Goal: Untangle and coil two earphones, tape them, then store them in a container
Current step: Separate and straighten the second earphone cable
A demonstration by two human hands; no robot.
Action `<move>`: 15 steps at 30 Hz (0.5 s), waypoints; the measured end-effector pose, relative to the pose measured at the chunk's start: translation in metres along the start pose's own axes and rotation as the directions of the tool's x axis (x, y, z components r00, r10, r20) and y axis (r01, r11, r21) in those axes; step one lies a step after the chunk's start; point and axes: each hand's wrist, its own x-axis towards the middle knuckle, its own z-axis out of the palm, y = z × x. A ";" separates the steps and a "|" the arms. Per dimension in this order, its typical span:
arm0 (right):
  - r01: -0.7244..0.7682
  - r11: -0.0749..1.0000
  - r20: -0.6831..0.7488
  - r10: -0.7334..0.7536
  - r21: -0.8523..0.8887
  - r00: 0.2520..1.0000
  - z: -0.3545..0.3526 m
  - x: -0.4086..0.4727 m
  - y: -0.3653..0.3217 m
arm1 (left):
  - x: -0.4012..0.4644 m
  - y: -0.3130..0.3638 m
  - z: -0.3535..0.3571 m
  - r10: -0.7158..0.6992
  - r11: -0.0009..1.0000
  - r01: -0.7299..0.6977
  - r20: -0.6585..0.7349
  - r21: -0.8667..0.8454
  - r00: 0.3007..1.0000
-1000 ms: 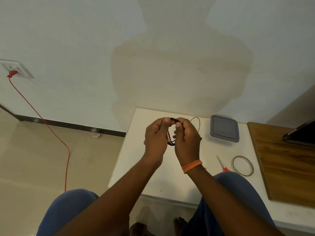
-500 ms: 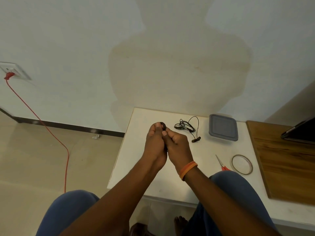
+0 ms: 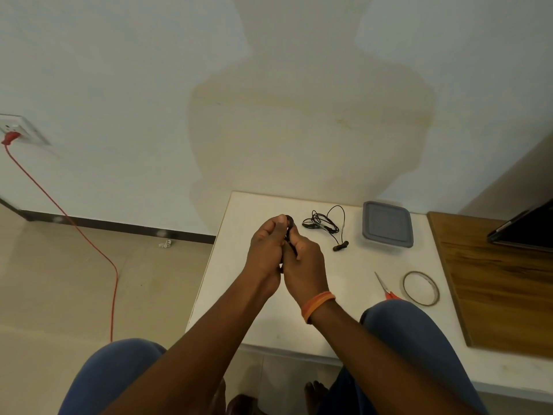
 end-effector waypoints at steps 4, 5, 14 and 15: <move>-0.095 0.959 0.066 0.080 0.266 0.995 -0.002 0.003 -0.002 | 0.000 0.004 -0.004 0.019 0.999 -0.018 -0.024 0.028 1.000; -0.112 0.945 0.090 0.088 0.307 0.992 -0.004 0.004 -0.001 | 0.001 0.005 -0.006 0.020 0.999 -0.019 -0.035 0.041 0.999; -0.100 0.973 0.140 0.071 0.207 0.988 -0.014 0.013 0.003 | 0.012 0.023 -0.018 -0.078 0.985 0.085 -0.056 0.152 0.995; -0.100 0.971 0.125 0.074 0.218 0.989 -0.016 0.014 0.002 | 0.013 0.024 -0.019 0.019 0.961 0.006 -0.087 0.275 0.996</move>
